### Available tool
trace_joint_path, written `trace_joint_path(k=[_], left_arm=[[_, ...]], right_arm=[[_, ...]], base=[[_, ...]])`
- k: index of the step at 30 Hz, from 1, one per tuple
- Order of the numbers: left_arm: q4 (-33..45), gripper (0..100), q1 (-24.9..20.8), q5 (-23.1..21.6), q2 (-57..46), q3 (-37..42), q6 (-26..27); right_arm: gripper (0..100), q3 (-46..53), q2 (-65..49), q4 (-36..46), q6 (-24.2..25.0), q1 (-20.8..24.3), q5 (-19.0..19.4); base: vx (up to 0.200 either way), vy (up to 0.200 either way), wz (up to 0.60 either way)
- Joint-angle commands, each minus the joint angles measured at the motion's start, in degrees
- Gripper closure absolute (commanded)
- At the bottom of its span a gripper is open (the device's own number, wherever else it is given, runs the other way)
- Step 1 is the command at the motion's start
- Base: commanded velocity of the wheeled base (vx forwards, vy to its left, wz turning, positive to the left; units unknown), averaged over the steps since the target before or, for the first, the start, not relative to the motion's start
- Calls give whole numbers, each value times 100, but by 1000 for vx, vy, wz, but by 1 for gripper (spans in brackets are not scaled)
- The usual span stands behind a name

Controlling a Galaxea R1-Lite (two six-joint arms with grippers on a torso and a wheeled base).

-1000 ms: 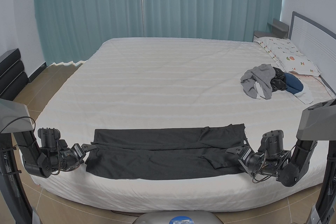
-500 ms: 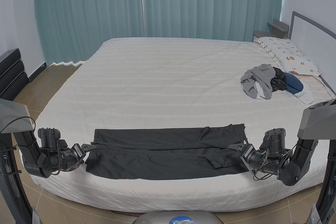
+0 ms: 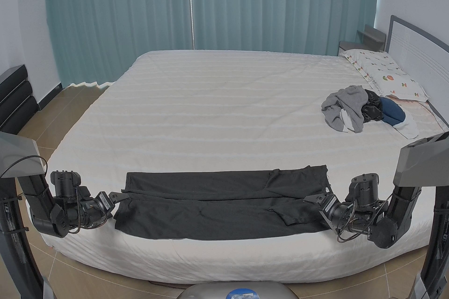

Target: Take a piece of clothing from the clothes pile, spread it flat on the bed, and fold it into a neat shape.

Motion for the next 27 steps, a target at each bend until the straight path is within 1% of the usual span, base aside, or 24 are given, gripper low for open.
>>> trace_joint_path(k=[1, 10, 11, 17, 27], left_arm=[[-3, 0, 4, 1, 7, 1, -3], [-3, 0, 4, 1, 7, 1, -3], [-3, 0, 4, 1, 7, 1, -3], [-3, 0, 4, 1, 7, 1, 6], [-3, 0, 4, 1, 7, 1, 6]], right_arm=[[0, -23, 168, -10, 2, 5, -1], [0, -128, 239, 7, 11, -13, -19], [100, -137, 248, 7, 11, -13, -27], [100, -128, 195, -2, 2, 5, -238], [100, -67, 1, 7, 20, -4, -221]], base=[[0, 0, 0], [0, 0, 0], [0, 0, 0], [0, 0, 0], [0, 0, 0]])
